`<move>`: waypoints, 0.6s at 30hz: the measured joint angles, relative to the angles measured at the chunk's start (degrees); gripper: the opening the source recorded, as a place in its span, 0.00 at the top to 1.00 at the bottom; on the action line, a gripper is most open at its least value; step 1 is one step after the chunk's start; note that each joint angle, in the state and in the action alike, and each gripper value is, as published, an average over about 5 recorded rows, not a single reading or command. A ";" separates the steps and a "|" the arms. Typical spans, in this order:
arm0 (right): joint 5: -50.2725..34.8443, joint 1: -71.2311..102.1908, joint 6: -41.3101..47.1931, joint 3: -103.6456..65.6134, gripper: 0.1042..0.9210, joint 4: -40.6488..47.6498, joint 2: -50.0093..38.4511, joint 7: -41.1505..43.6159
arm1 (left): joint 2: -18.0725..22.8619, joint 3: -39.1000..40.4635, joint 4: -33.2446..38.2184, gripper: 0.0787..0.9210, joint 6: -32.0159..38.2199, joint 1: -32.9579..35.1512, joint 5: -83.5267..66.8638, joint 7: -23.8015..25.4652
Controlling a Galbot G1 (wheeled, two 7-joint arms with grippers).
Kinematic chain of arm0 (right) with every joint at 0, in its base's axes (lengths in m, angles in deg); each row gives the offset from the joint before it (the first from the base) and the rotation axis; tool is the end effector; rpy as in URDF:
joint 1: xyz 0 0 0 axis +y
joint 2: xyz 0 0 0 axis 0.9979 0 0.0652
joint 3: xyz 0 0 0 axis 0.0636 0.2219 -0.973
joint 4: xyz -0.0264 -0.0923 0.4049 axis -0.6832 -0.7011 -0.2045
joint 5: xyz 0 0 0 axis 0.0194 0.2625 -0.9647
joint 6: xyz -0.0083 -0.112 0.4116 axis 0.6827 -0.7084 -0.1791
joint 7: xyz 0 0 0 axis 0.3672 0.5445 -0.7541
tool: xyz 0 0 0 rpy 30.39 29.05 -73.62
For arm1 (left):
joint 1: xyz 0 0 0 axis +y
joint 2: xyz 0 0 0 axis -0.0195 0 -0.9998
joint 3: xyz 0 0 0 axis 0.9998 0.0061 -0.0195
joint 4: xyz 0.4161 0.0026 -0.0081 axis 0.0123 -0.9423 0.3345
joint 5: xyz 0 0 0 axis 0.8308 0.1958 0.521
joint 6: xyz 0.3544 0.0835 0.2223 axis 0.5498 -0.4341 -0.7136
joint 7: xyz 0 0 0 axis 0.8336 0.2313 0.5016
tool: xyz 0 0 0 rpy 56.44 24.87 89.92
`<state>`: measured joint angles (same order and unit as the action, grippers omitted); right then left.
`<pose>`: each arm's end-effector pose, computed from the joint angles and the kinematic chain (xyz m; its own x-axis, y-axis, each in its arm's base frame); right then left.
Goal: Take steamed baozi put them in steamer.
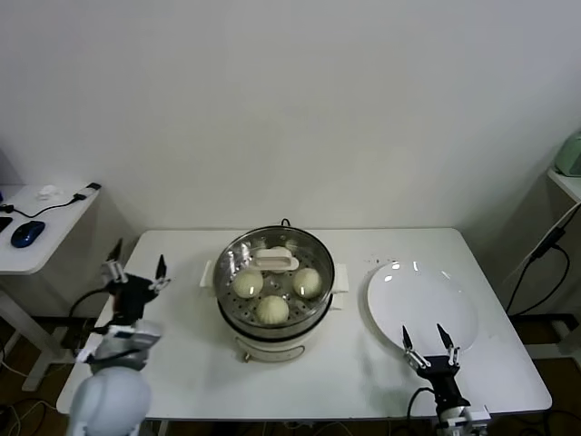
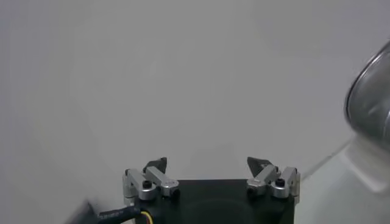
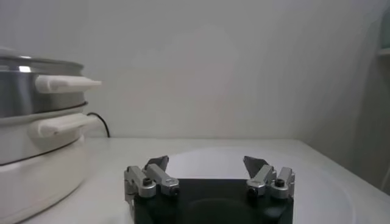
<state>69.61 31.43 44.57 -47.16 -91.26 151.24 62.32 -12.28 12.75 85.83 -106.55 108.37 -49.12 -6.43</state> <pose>0.2087 -0.1270 -0.5160 -0.9945 -0.0424 0.0958 -0.0424 0.9991 0.0022 0.2822 0.0860 -0.2959 -0.9728 -0.2310 0.0174 -0.1545 0.7030 0.6942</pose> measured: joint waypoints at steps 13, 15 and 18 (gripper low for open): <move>-0.23 0.50 -0.94 -0.15 0.12 -1.39 0.49 -0.57 | -1.36 -2.54 -10.84 0.12 14.33 7.50 -31.12 -1.86; -0.29 0.50 -0.99 -0.12 0.12 -1.52 0.60 -0.58 | -1.14 -1.99 -12.77 0.12 15.98 7.96 -32.72 -2.03; -0.37 0.47 -0.98 -0.11 0.12 -1.65 0.68 -0.58 | -0.82 -1.38 -14.99 0.12 18.18 8.69 -34.58 -2.13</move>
<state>69.24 31.90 43.60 -47.28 -92.91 151.91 61.74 -13.09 11.37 70.84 -88.38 117.06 -83.70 -8.57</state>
